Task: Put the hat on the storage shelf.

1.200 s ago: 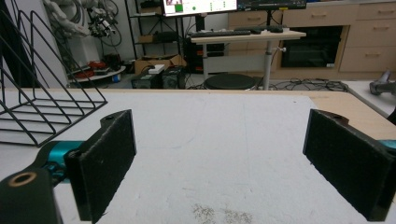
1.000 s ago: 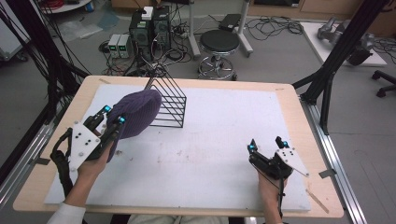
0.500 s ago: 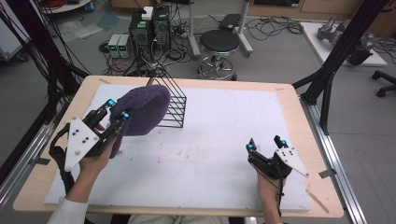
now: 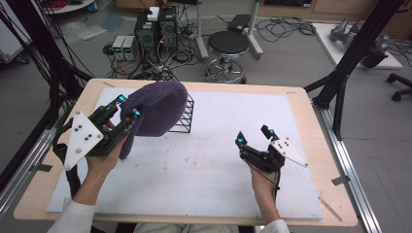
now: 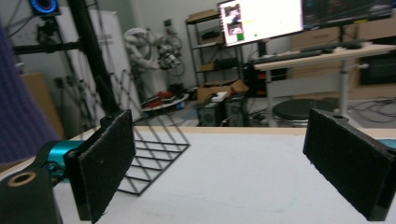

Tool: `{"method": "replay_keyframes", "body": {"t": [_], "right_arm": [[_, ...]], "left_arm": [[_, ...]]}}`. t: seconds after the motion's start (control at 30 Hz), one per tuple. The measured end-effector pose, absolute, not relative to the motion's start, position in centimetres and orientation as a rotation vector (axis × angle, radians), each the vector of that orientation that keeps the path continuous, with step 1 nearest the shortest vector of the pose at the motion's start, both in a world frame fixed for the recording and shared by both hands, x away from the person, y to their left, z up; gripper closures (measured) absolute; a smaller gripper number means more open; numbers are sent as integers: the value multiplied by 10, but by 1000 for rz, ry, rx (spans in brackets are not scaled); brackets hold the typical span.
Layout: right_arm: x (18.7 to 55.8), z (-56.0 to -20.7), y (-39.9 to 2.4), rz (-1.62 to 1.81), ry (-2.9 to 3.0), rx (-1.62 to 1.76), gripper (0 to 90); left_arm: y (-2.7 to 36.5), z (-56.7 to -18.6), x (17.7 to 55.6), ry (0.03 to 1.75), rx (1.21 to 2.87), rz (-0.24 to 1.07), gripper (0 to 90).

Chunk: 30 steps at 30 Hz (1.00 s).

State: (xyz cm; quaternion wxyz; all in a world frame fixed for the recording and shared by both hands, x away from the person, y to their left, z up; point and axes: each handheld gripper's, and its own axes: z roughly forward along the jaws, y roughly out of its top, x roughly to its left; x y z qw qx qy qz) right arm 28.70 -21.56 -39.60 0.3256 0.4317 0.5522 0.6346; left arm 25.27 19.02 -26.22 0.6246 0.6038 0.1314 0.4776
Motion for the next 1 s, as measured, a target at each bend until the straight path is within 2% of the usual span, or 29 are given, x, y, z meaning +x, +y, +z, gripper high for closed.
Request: {"method": "replay_keyframes", "body": {"t": [0.23,0.83,0.9,1.0], "right_arm": [[296,-388,-189,1758,1529,1009,87],[342,-337,-115,2015,1822,636,88],[345,-333,-108,2028,1844,606,93],[350,-327,-99,2057,1882,537,161]], "left_arm": [[196,-254,258,315,1327,1005,767],[206,-254,285,344,1241,809,768],[206,-255,288,340,1233,783,768],[208,-255,293,335,1230,745,768]]}}
